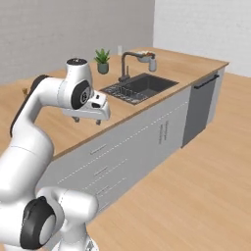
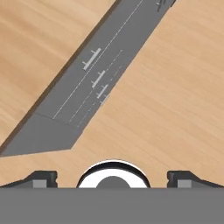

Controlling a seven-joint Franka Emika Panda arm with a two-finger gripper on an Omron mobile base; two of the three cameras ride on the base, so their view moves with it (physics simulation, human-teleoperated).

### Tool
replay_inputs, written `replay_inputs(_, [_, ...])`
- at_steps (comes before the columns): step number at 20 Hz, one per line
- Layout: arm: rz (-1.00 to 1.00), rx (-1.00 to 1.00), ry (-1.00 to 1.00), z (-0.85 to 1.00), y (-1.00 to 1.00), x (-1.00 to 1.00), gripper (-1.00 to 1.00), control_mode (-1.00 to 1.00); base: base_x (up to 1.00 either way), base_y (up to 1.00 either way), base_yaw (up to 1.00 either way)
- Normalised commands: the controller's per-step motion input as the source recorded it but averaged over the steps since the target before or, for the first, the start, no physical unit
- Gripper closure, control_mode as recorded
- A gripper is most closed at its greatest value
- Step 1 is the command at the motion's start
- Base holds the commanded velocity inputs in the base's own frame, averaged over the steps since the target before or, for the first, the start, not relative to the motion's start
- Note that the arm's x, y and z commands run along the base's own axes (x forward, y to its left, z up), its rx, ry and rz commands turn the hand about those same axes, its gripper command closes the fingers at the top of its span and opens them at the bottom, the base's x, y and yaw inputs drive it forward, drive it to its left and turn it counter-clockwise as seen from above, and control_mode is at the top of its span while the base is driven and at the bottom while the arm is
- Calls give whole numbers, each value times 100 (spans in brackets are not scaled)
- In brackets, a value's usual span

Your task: Take a straw from the drawer in front and place it inside the glass cup on the dining counter.

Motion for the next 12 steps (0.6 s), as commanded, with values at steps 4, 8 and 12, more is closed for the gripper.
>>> replay_inputs(4, [0,0,0,0,0,0,-100,100,0,73,-16])
replay_inputs(8, [0,0,0,0,0,0,-100,100,3,55,-9])
replay_inputs(12, [0,0,0,0,0,0,-100,100,19,47,-7])
